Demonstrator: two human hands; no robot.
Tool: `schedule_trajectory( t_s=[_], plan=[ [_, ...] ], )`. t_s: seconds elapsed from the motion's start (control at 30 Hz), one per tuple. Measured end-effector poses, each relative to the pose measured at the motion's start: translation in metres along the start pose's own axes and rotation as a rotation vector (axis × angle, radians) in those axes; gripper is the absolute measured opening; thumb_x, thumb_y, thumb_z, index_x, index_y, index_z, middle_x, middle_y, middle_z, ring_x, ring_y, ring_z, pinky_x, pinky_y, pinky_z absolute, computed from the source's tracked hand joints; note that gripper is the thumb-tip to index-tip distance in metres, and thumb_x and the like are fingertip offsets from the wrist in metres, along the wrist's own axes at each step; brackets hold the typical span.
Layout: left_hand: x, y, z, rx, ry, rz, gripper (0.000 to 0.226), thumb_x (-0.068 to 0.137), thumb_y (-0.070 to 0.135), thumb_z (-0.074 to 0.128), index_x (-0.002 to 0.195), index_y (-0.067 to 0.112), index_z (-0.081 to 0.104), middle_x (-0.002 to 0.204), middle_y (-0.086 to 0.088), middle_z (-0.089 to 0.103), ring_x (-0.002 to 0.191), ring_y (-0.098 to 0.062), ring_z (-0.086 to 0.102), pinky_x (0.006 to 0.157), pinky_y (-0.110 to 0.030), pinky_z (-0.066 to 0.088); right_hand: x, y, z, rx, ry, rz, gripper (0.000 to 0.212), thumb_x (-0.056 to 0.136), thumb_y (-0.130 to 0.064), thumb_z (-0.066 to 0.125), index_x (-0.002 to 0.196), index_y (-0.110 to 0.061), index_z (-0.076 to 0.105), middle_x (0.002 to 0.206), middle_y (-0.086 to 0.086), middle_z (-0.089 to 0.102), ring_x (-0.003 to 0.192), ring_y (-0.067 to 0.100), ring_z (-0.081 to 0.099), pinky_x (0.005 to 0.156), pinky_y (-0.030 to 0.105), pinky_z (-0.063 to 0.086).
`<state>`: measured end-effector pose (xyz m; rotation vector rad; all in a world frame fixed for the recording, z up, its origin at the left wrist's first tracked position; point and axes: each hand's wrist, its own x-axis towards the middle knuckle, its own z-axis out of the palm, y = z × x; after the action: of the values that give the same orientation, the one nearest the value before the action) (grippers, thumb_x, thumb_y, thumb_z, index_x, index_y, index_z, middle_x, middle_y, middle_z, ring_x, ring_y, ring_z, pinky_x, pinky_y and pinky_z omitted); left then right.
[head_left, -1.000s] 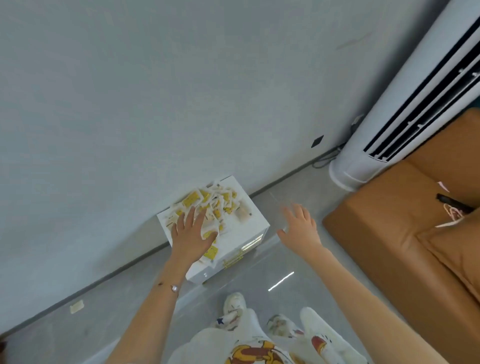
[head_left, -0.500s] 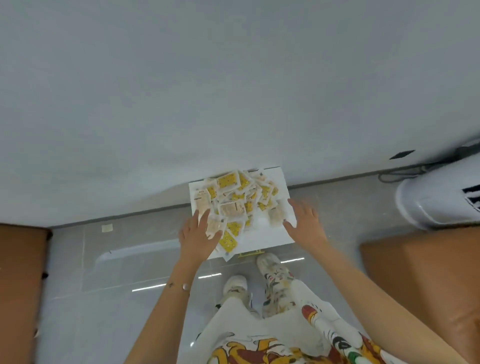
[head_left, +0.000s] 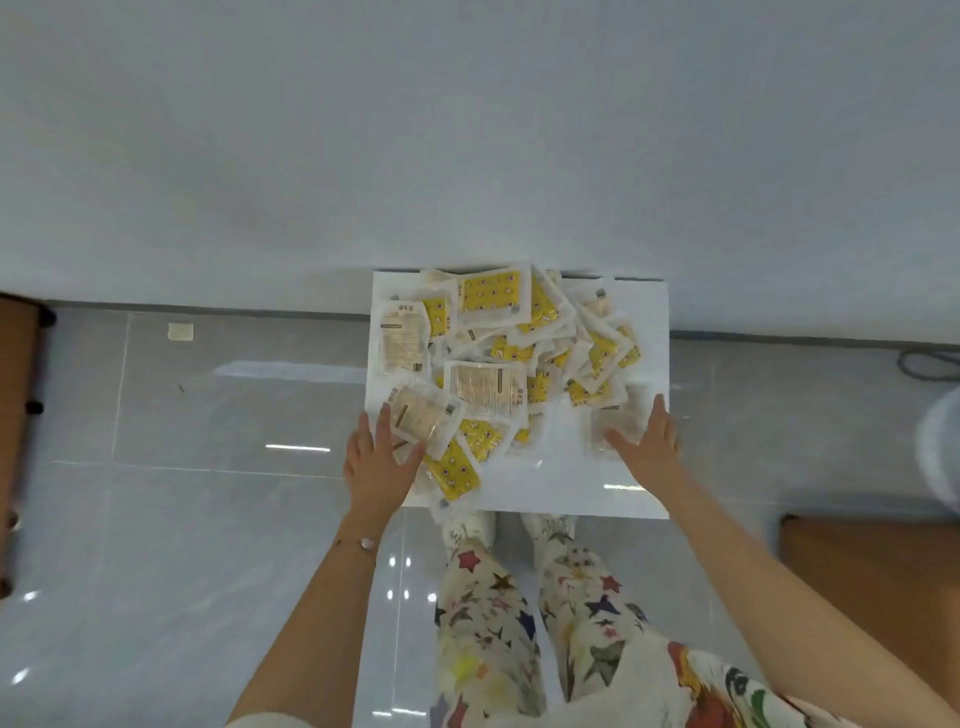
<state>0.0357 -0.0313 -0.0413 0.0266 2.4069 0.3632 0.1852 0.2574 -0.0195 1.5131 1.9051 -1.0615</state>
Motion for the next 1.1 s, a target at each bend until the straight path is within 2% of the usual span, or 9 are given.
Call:
schedule_trajectory(
  t_s=[0.23, 0.33, 0.43, 0.57, 0.67, 0.73, 0.8, 0.97, 1.1],
  plan=[
    [0.015, -0.003, 0.052, -0.358, 0.254, -0.38, 0.11, 0.073, 0.067, 0.066, 0.154, 0.022, 0.006, 0.161, -0.012, 0.007, 0.148, -0.029, 0.008, 0.117, -0.048, 0.008, 0.027, 0.001, 0.049, 0.036, 0.288, 0.059, 0.103, 0.079, -0.045, 0.073, 0.153, -0.019, 0.005, 0.157, 0.007, 0.013, 0.143, 0.032, 0.014, 0.111, 0.052, 0.023],
    [0.005, -0.012, 0.058, -0.4, 0.259, -0.443, 0.11, 0.072, 0.063, 0.07, 0.153, 0.02, 0.008, 0.16, -0.011, 0.01, 0.148, -0.028, 0.008, 0.117, -0.049, 0.009, 0.029, 0.002, 0.054, 0.097, 0.35, 0.072, 0.098, 0.078, -0.03, 0.075, 0.152, -0.02, 0.011, 0.15, 0.01, 0.024, 0.137, 0.034, 0.025, 0.109, 0.049, 0.027],
    [-0.01, -0.021, 0.057, -0.472, 0.22, -0.48, 0.11, 0.073, 0.055, 0.074, 0.153, 0.019, 0.009, 0.16, -0.012, 0.009, 0.148, -0.029, 0.008, 0.117, -0.051, 0.012, 0.028, -0.002, 0.051, 0.345, 0.303, 0.108, 0.098, 0.076, -0.022, 0.078, 0.151, -0.02, 0.016, 0.147, 0.01, 0.028, 0.134, 0.032, 0.033, 0.106, 0.046, 0.037],
    [-0.03, -0.029, 0.065, -0.868, 0.16, -0.647, 0.118, 0.069, 0.045, 0.081, 0.152, 0.027, 0.0, 0.158, -0.011, 0.015, 0.141, -0.035, 0.026, 0.11, -0.056, 0.033, 0.025, -0.011, 0.041, 0.757, 0.264, 0.17, 0.074, 0.086, -0.023, 0.07, 0.146, -0.019, 0.028, 0.145, 0.007, 0.04, 0.122, 0.022, 0.048, 0.094, 0.032, 0.046],
    [-0.04, -0.03, 0.071, -1.147, -0.02, -0.814, 0.105, 0.071, 0.047, 0.078, 0.15, 0.018, 0.016, 0.137, -0.011, 0.047, 0.121, -0.036, 0.053, 0.089, -0.054, 0.052, 0.03, -0.022, 0.037, 0.752, 0.241, 0.14, 0.068, 0.082, -0.034, 0.073, 0.138, -0.019, 0.037, 0.132, 0.003, 0.052, 0.106, 0.017, 0.053, 0.081, 0.027, 0.048],
    [-0.046, -0.03, 0.073, -1.251, -0.195, -0.806, 0.083, 0.072, 0.055, 0.07, 0.136, 0.01, 0.044, 0.122, -0.013, 0.063, 0.104, -0.032, 0.063, 0.075, -0.044, 0.057, 0.037, -0.031, 0.035, 0.693, 0.228, 0.115, 0.062, 0.08, -0.034, 0.075, 0.131, -0.017, 0.045, 0.121, 0.001, 0.057, 0.098, 0.017, 0.056, 0.071, 0.024, 0.046],
    [-0.048, -0.03, 0.073, -1.295, -0.277, -0.777, 0.063, 0.082, 0.054, 0.06, 0.126, 0.01, 0.056, 0.112, -0.012, 0.068, 0.099, -0.029, 0.066, 0.068, -0.038, 0.056, 0.043, -0.036, 0.032, 0.639, 0.206, 0.104, 0.05, 0.079, -0.035, 0.075, 0.12, -0.014, 0.054, 0.113, 0.002, 0.062, 0.097, 0.02, 0.059, 0.074, 0.027, 0.046],
    [-0.057, -0.025, 0.062, -1.246, -0.254, -0.664, 0.039, 0.091, 0.033, 0.062, 0.126, 0.018, 0.054, 0.11, -0.007, 0.067, 0.097, -0.024, 0.064, 0.064, -0.034, 0.055, 0.04, -0.025, 0.032, 0.666, 0.102, 0.091, 0.031, 0.079, -0.031, 0.076, 0.102, -0.016, 0.06, 0.102, 0.002, 0.066, 0.093, 0.021, 0.062, 0.079, 0.032, 0.05],
    [-0.071, -0.022, 0.053, -1.219, -0.198, -0.541, 0.038, 0.089, 0.02, 0.066, 0.125, 0.016, 0.057, 0.112, -0.006, 0.069, 0.1, -0.023, 0.067, 0.069, -0.034, 0.057, 0.019, -0.007, 0.027, 0.617, 0.068, 0.038, 0.028, 0.081, -0.026, 0.074, 0.101, -0.015, 0.057, 0.09, -0.002, 0.062, 0.082, 0.019, 0.059, 0.065, 0.025, 0.047]
  ],
)
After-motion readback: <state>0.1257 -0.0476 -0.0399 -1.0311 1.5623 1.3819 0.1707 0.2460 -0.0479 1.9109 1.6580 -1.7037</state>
